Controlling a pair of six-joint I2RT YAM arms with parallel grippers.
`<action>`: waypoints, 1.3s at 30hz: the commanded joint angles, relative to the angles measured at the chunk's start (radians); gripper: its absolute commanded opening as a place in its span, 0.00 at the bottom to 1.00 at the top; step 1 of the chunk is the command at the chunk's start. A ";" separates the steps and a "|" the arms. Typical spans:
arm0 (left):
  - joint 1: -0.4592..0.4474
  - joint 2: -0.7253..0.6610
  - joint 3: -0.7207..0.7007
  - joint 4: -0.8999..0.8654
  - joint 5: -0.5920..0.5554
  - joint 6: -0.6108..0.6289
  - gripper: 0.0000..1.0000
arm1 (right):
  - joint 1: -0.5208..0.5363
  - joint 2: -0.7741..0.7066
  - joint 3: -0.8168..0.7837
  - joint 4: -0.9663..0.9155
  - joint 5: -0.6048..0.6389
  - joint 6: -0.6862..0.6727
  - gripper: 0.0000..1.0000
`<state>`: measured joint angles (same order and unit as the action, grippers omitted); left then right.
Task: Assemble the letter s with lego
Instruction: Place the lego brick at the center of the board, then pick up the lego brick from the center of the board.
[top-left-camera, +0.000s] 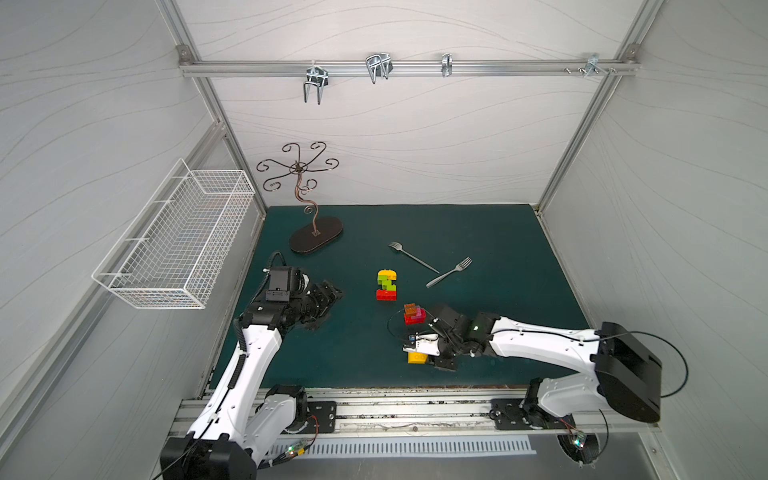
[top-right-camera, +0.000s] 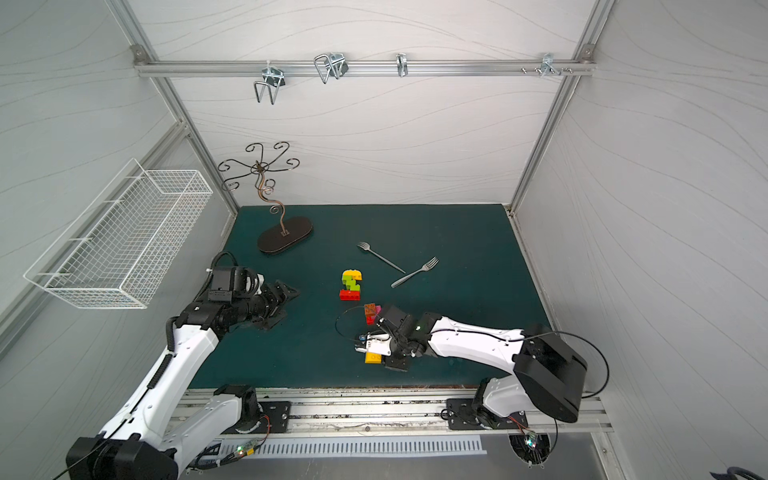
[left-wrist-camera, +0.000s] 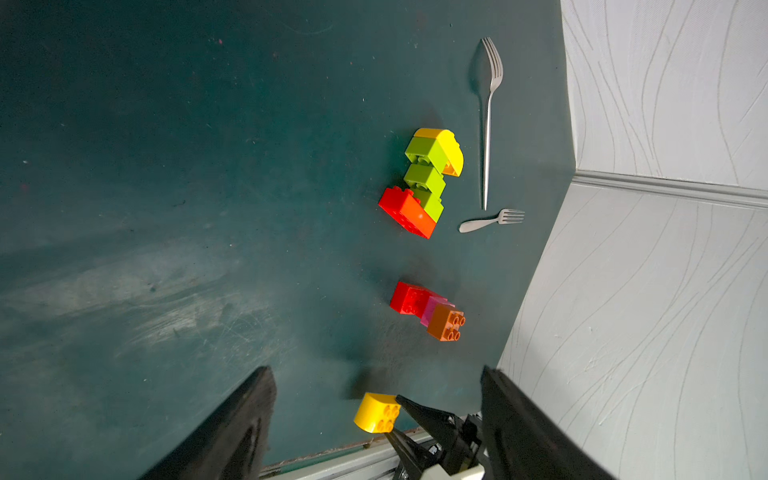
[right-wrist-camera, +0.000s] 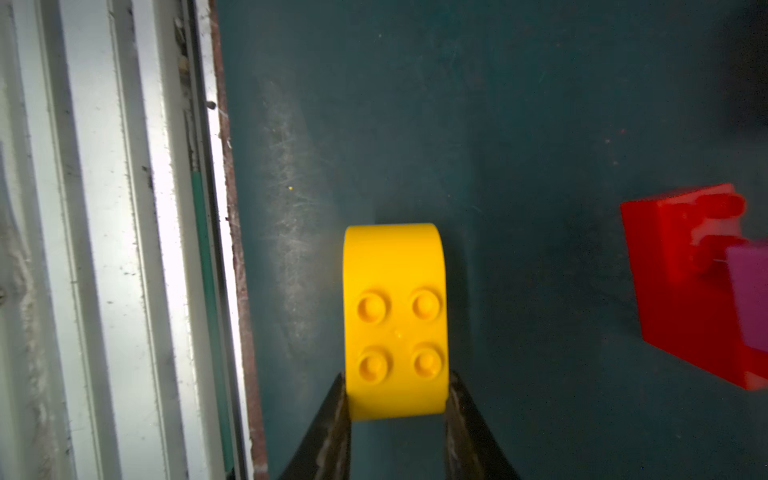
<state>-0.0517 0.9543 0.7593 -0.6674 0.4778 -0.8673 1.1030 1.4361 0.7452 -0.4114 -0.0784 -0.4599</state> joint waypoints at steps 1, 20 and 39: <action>-0.015 0.009 0.009 0.046 -0.011 -0.011 0.81 | 0.020 0.050 0.038 0.031 0.014 0.026 0.10; -0.018 0.052 0.034 0.054 0.014 0.016 0.85 | 0.084 -0.333 -0.207 0.403 0.103 0.121 0.88; -0.029 0.098 0.048 0.080 0.019 0.010 0.83 | -0.045 -0.207 -0.578 1.005 -0.059 0.191 0.79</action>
<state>-0.0731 1.0458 0.7605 -0.6300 0.4877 -0.8642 1.0927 1.2060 0.1753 0.4843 -0.0410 -0.2905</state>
